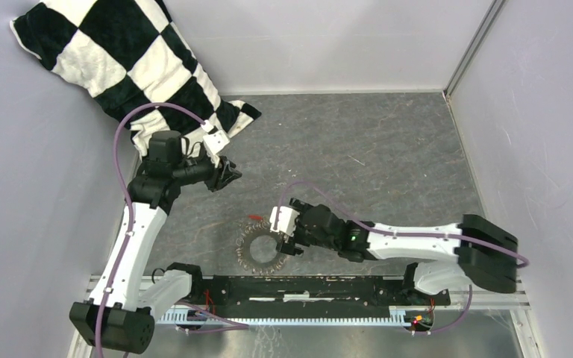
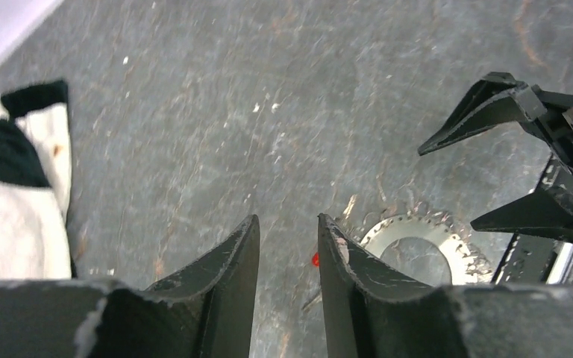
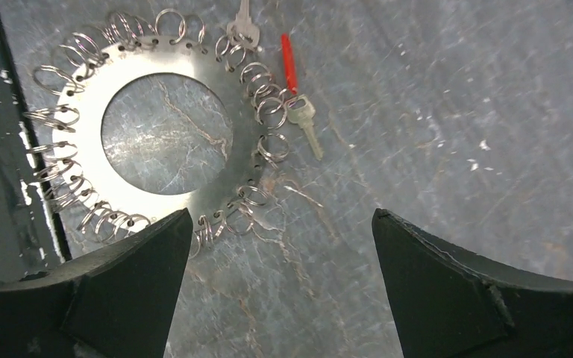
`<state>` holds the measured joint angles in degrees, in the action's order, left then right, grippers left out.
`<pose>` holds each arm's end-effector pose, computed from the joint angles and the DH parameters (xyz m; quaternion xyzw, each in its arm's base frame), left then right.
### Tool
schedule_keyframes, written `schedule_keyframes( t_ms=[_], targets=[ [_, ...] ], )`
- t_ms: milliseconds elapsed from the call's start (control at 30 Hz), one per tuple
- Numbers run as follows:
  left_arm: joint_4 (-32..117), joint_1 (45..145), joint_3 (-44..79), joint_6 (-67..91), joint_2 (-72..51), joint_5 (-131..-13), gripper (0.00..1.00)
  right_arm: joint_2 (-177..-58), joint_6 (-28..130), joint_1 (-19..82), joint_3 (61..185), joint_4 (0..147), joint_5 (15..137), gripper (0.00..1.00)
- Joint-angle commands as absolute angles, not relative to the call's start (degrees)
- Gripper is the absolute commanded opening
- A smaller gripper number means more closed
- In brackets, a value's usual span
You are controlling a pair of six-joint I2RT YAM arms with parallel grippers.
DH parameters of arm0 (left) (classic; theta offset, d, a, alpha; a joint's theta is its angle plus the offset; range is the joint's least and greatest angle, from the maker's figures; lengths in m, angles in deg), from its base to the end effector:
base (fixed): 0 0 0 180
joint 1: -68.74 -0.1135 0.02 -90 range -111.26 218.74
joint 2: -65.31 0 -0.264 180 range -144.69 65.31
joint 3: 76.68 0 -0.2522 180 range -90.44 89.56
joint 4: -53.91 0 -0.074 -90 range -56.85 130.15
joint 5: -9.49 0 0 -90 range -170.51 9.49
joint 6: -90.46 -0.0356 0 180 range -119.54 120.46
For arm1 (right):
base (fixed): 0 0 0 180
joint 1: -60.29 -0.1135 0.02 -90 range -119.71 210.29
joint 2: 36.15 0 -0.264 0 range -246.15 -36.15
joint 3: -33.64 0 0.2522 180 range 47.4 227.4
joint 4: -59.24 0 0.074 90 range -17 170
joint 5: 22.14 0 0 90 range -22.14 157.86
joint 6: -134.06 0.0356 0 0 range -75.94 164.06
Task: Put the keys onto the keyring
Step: Pick up the keyring from the center of the board.
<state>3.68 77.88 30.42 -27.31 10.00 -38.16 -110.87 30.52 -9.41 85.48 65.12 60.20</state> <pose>0.1883 -0.0546 0.3527 0.4234 0.7211 -0.2403 0.4929 0.1011 0.2596 0.2175 -0.5449 0.6645 0.1885 0.4754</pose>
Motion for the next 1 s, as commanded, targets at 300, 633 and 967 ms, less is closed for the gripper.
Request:
schedule_keyframes(
  t_ms=[300, 633, 967],
  targets=[
    [-7.1, 68.8, 31.9, -44.5, 0.8, -36.0, 0.41, -127.5, 39.8, -8.5, 91.0, 54.5, 61.6, 0.94],
    [-6.8, 68.8, 33.3, -45.8, 3.4, -37.1, 0.41, -135.4, 42.2, -6.7, 93.6, 55.6, 62.2, 0.42],
    [-8.7, 68.9, 34.1, -49.3, 4.0, -34.7, 0.40, -125.2, 36.7, -2.6, 91.4, 50.9, 68.6, 0.00]
  ],
)
